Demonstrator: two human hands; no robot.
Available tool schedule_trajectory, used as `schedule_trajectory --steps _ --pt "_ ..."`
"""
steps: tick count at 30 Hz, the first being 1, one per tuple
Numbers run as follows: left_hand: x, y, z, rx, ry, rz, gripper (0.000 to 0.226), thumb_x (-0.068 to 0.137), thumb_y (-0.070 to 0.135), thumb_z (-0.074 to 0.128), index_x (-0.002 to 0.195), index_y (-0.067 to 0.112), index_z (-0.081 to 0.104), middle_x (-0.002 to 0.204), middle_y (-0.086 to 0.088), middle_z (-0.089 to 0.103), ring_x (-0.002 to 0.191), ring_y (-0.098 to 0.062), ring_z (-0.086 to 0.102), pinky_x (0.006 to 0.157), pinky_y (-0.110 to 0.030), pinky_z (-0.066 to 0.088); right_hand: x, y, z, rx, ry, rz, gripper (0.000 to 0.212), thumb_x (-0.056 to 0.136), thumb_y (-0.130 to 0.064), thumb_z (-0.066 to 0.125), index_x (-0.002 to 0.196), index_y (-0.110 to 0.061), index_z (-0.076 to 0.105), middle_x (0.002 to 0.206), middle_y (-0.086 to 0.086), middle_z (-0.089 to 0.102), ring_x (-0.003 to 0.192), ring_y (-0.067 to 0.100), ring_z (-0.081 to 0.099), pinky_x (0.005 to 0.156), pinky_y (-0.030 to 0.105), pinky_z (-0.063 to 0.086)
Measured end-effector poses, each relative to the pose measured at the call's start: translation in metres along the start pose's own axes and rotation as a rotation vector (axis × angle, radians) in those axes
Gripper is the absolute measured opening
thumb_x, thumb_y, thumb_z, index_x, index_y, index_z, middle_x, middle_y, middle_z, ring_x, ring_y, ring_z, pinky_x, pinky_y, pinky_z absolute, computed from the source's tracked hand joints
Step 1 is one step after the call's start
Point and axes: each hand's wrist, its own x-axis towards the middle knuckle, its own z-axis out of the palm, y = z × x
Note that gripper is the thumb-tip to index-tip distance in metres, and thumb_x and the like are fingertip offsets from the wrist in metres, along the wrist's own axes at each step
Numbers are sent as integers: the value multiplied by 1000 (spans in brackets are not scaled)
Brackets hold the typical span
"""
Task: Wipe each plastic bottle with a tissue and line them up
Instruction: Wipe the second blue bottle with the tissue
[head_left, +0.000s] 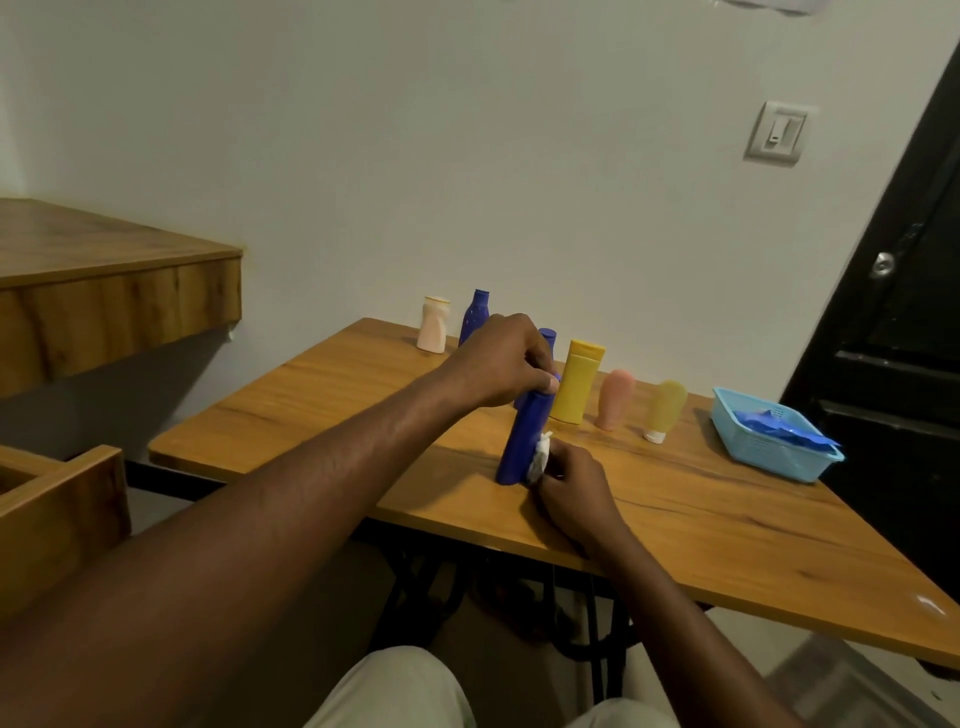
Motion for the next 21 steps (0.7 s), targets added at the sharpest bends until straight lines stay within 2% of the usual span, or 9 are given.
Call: schedule_trajectory --steps 4,6,8,10,11,15,17,21 --pt "-1 -5 -1 -20 26 -22 18 85 18 82 101 11 81 101 0 79 93 -11 70 82 -26 54 -4 2 -7 -88 -29 -13 39 92 -11 63 130 -22 60 118 -3 68 109 13 62 93 33 52" --pt "-2 -7 -2 -33 30 -32 16 84 20 82 98 12 82 98 1 79 90 -9 71 81 -27 56 -11 1 -9 -70 -12 -19 44 93 -12 64 135 -22 57 118 -3 69 106 11 63 87 28 52" --pt "-3 -8 -2 -33 29 -37 15 84 21 83 96 13 82 96 2 79 88 -9 71 81 -28 57 -16 -2 -10 -5 29 -50 40 92 -13 65 131 -23 61 103 -6 73 94 7 66 77 24 51" --pt "-1 -6 -2 -19 24 -45 15 84 22 83 96 13 82 96 2 79 88 -9 71 81 -28 57 -17 -5 -12 78 119 -83 33 92 -14 66 123 -25 66 90 -6 74 84 5 68 73 26 52" --pt "-1 -6 -2 -9 23 -50 15 85 22 83 97 13 82 96 1 79 89 -10 71 81 -29 57 -15 -7 -14 118 184 -111 29 92 -13 67 120 -24 68 90 -7 74 85 4 68 74 26 54" --pt "0 -3 -2 15 15 -72 14 86 20 81 98 11 81 96 0 78 86 -12 71 75 -25 55 -5 -17 -21 196 412 -177 26 94 -12 66 118 -19 72 107 -8 74 99 2 66 83 24 55" --pt "-2 -1 -2 21 21 -74 13 86 20 80 95 12 81 94 0 78 85 -11 70 71 -21 52 -2 -20 -18 171 412 -189 27 94 -10 64 119 -19 72 110 -8 74 100 3 66 83 23 54" --pt "-4 2 -2 19 49 -88 11 85 24 82 86 14 78 88 3 76 84 -10 68 65 -18 44 -8 -16 8 101 302 -190 24 95 -11 62 112 -26 69 101 -13 71 96 2 65 79 21 54"
